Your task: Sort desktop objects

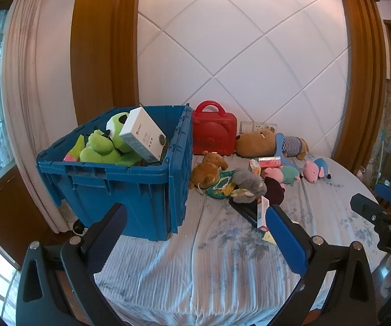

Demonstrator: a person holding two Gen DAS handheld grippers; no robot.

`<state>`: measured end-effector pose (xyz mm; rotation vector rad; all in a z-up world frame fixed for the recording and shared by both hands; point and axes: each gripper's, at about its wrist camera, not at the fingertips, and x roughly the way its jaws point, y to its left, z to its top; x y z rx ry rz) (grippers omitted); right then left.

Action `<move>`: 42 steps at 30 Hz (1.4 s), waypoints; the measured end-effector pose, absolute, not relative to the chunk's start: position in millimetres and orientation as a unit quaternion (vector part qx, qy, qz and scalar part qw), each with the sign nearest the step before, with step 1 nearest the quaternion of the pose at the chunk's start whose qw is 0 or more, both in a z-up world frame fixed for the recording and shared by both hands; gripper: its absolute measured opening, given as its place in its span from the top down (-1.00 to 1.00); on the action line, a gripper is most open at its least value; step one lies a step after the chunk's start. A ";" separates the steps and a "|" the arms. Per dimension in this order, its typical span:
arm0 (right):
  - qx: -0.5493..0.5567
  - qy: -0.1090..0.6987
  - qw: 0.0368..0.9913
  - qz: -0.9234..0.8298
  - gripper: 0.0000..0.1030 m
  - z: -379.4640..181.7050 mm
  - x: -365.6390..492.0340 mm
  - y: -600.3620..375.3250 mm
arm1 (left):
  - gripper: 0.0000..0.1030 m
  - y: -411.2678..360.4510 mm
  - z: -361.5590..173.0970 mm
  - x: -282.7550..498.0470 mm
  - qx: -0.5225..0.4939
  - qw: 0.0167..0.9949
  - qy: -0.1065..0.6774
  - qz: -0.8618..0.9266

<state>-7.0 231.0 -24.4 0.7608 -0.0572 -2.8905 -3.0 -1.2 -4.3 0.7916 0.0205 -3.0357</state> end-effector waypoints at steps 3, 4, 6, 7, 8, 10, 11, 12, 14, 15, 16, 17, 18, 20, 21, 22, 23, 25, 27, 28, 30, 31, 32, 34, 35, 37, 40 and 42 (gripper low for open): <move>0.254 -0.020 0.077 -0.964 -1.00 -24.9 -7.1 231.6 | -1.00 -1.1 -4.5 -3.8 0.253 0.003 0.006 -0.968; 0.254 -0.020 0.077 -0.964 -1.00 -25.2 -7.2 231.9 | -1.00 -1.1 -4.7 -3.9 0.253 0.003 0.006 -0.968; 0.254 -0.021 0.077 -0.964 -1.00 -25.6 -7.5 232.4 | -1.00 -1.3 -5.0 -4.2 0.252 0.004 0.006 -0.968; 0.254 -0.021 0.077 -0.964 -1.00 -25.8 -7.8 232.6 | -1.00 -1.3 -5.2 -4.3 0.252 0.004 0.006 -0.968; 0.254 -0.021 0.077 -0.964 -1.00 -25.8 -7.8 232.6 | -1.00 -1.1 -5.4 -4.4 0.252 0.005 0.006 -0.968; 0.254 -0.021 0.077 -0.964 -1.00 -25.9 -7.9 232.7 | -1.00 -0.5 -5.8 -4.7 0.253 0.005 0.005 -0.968; 0.254 -0.021 0.077 -0.964 -1.00 -26.1 -7.9 232.8 | -1.00 -0.1 -5.9 -5.0 0.253 0.005 0.005 -0.968; 0.253 -0.021 0.078 -0.964 -1.00 -26.2 -8.1 232.9 | -1.00 0.8 -6.0 -4.6 0.253 0.006 0.005 -0.968; 0.254 -0.021 0.079 -0.964 -1.00 -26.7 -8.8 232.7 | -1.00 2.9 -6.2 -3.3 0.252 0.008 0.005 -0.968; 0.254 -0.021 0.079 -0.964 -1.00 -27.0 -9.3 232.3 | -1.00 3.1 -6.3 -3.6 0.253 0.009 0.005 -0.967; 0.254 -0.021 0.079 -0.964 -1.00 -27.3 -9.8 232.3 | -1.00 3.0 -6.3 -4.1 0.253 0.009 0.006 -0.967; 0.255 -0.021 0.080 -0.964 -1.00 -27.5 -10.2 232.4 | -1.00 3.0 -6.2 -4.6 0.254 0.010 0.006 -0.967; 0.255 -0.021 0.080 -0.963 -1.00 -27.6 -10.6 232.2 | -1.00 3.2 -6.3 -4.9 0.254 0.010 0.007 -0.967; 0.256 -0.020 0.080 -0.963 -1.00 -27.7 -11.8 232.0 | -1.00 2.9 -6.5 -5.8 0.255 0.011 0.009 -0.967; 0.256 -0.020 0.080 -0.963 -1.00 -27.7 -12.3 232.3 | -1.00 2.9 -6.5 -6.2 0.255 0.011 0.010 -0.967; 0.256 -0.020 0.080 -0.963 -1.00 -27.7 -12.7 232.7 | -1.00 2.9 -6.6 -6.5 0.255 0.011 0.010 -0.967; 0.257 -0.021 0.080 -0.963 -1.00 -27.7 -13.1 232.7 | -1.00 2.7 -6.7 -7.0 0.255 0.011 0.011 -0.967; 0.257 -0.021 0.079 -0.963 -1.00 -28.3 -13.9 232.8 | -1.00 3.4 -6.8 -8.1 0.255 0.012 0.011 -0.967; 0.258 -0.021 0.079 -0.963 -1.00 -29.0 -14.6 234.2 | -1.00 4.2 -7.1 -9.2 0.256 0.012 0.011 -0.966; 0.259 -0.022 0.079 -0.963 -1.00 -29.3 -15.4 234.7 | -1.00 4.6 -7.4 -10.0 0.257 0.012 0.011 -0.966; 0.260 -0.022 0.079 -0.962 -1.00 -30.0 -17.1 235.8 | -1.00 5.0 -8.0 -11.7 0.258 0.012 0.011 -0.966; 0.261 -0.022 0.080 -0.962 -1.00 -30.6 -18.0 236.3 | -1.00 5.6 -8.3 -12.5 0.258 0.012 0.010 -0.966; 0.261 -0.022 0.080 -0.962 -1.00 -31.1 -19.0 236.8 | -1.00 6.6 -8.6 -13.2 0.259 0.012 0.011 -0.966; 0.263 -0.023 0.081 -0.961 -1.00 -32.4 -21.0 238.1 | -1.00 8.1 -9.2 -14.4 0.257 0.010 0.012 -0.966; 0.264 -0.023 0.082 -0.961 -1.00 -33.2 -22.0 238.9 | -1.00 8.7 -9.4 -15.2 0.257 0.009 0.012 -0.966; 0.265 -0.025 0.082 -0.960 -1.00 -35.1 -23.9 241.6 | -1.00 11.3 -10.5 -17.8 0.257 0.006 0.013 -0.966; 0.265 -0.030 0.081 -0.960 -0.99 -38.3 -27.5 248.3 | -1.00 17.6 -15.2 -23.9 0.263 0.006 0.011 -0.965; 0.260 -0.035 0.080 -0.962 -0.99 -39.9 -29.1 255.2 | -1.00 23.6 -19.6 -30.3 0.269 0.009 0.006 -0.963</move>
